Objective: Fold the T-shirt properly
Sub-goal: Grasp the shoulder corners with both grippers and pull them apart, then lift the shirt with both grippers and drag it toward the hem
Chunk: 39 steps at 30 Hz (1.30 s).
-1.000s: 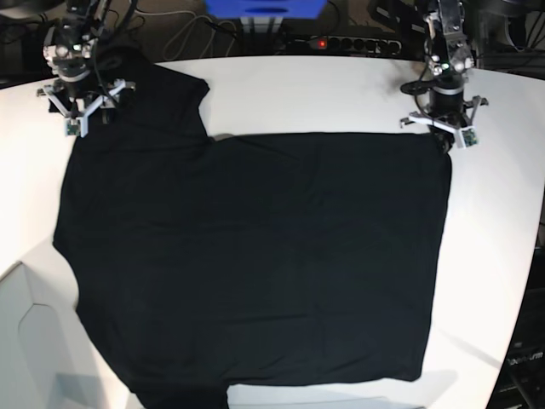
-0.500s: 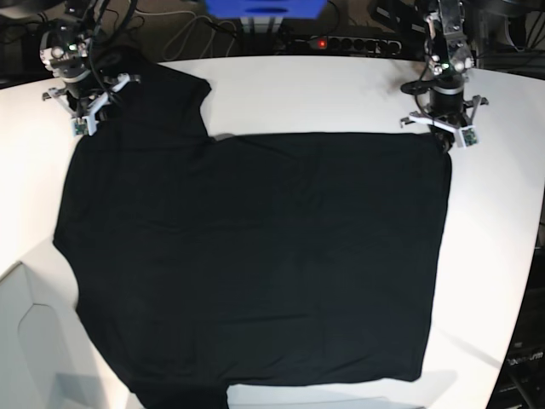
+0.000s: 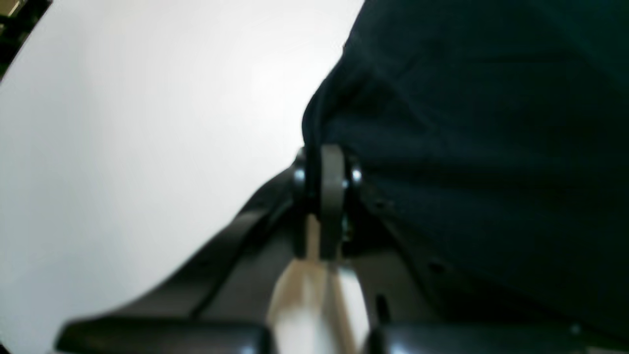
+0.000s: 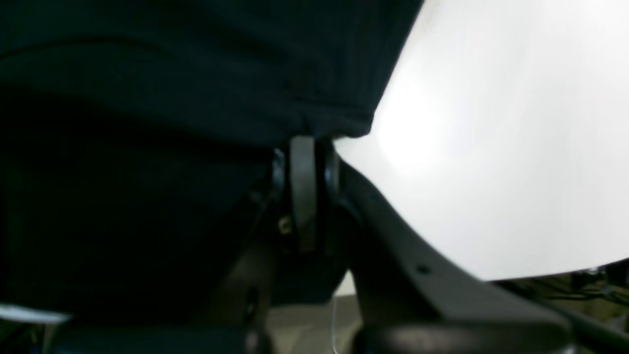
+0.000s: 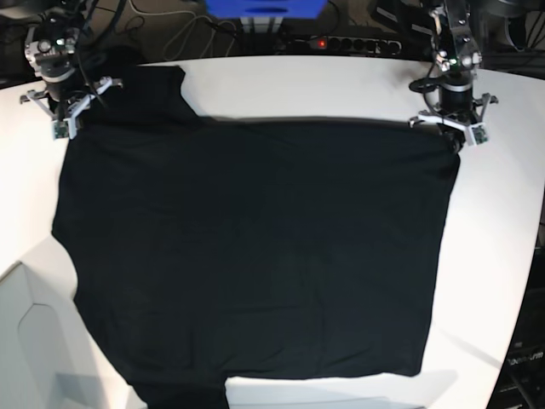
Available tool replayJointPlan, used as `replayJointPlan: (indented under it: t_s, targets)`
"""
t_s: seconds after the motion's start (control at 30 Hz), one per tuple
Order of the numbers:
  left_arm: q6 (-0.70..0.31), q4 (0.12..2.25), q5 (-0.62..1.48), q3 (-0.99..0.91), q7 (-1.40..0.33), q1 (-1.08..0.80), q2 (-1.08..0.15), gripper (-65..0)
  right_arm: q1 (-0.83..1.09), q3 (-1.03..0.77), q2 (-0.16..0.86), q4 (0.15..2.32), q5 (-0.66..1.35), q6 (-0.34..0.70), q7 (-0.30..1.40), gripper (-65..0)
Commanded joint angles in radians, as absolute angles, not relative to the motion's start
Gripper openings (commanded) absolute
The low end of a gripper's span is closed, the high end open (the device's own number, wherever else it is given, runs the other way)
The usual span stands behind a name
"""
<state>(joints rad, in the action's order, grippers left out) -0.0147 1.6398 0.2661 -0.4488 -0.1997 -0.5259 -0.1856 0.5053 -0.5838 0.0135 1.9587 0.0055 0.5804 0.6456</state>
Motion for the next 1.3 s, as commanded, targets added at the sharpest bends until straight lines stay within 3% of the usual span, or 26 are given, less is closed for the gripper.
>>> replayJointPlan:
  t_s: [0.0, 0.13, 0.23, 0.4, 0.9, 1.27]
  targets:
    - [-0.007, 1.667, 0.262, -0.455, -0.174, -0.544, -0.197, -64.9, 0.524, -0.59, 0.021, 1.991, 0.007, 0.601, 0.633, -65.0]
    - [-0.007, 1.704, 0.263, -0.455, -0.174, -0.59, -0.196, -64.9, 0.555, -0.601, -0.001, 2.018, 0.007, 0.618, 0.63, -65.0]
    - [-0.007, 1.725, 0.266, -0.455, -0.174, -0.627, -0.196, -64.9, 0.559, -0.659, -0.021, 2.022, 0.007, 0.698, 0.63, -65.0]
    - [-0.007, 1.732, 0.268, -0.458, -0.171, -0.668, -0.197, -64.9, 0.559, -0.754, -0.056, 2.022, 0.007, 0.698, 0.63, -65.0]
    - [-0.007, 1.765, 0.269, -0.49, -0.166, -0.759, -0.188, -64.9, 0.618, -0.753, -0.064, 2.026, 0.007, 0.698, 0.581, -65.0]
    - [-0.005, 1.862, 0.262, -0.49, -0.174, -0.746, -0.191, -64.9, 0.484, -0.753, -0.056, 2.032, 0.007, 0.698, 0.584, -65.0]
